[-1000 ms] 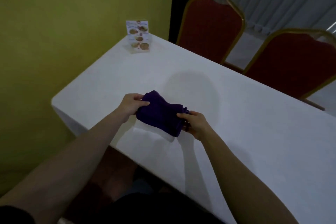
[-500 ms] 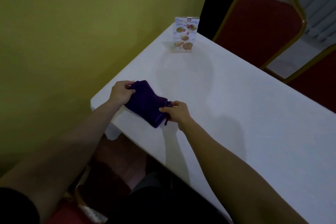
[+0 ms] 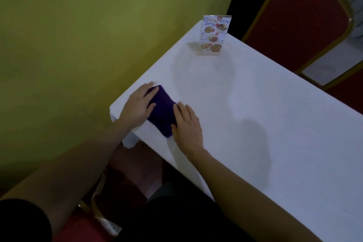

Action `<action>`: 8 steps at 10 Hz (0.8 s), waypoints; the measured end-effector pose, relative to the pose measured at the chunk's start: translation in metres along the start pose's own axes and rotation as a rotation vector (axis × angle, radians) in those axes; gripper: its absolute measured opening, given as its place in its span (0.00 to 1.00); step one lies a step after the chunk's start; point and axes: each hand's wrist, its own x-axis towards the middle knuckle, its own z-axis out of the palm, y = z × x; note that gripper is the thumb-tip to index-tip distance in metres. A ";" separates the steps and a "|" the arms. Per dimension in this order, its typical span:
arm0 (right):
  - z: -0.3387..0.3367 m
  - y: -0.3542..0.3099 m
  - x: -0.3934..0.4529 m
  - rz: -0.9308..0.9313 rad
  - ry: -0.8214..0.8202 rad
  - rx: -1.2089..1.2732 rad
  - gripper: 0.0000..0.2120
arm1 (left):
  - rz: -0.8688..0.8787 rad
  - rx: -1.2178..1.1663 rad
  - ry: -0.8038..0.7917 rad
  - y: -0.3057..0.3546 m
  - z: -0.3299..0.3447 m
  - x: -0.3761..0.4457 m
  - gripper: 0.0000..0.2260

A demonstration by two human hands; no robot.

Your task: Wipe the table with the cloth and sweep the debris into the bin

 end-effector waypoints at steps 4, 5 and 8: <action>0.012 0.006 -0.009 -0.181 -0.218 -0.047 0.27 | 0.048 0.153 -0.256 -0.001 0.007 -0.017 0.31; -0.009 0.019 -0.005 -0.134 -0.210 0.041 0.27 | 0.065 0.162 -0.245 0.012 -0.007 -0.008 0.30; -0.173 0.132 0.015 0.184 -0.060 -0.208 0.33 | 0.295 0.261 -0.178 0.133 -0.073 0.105 0.28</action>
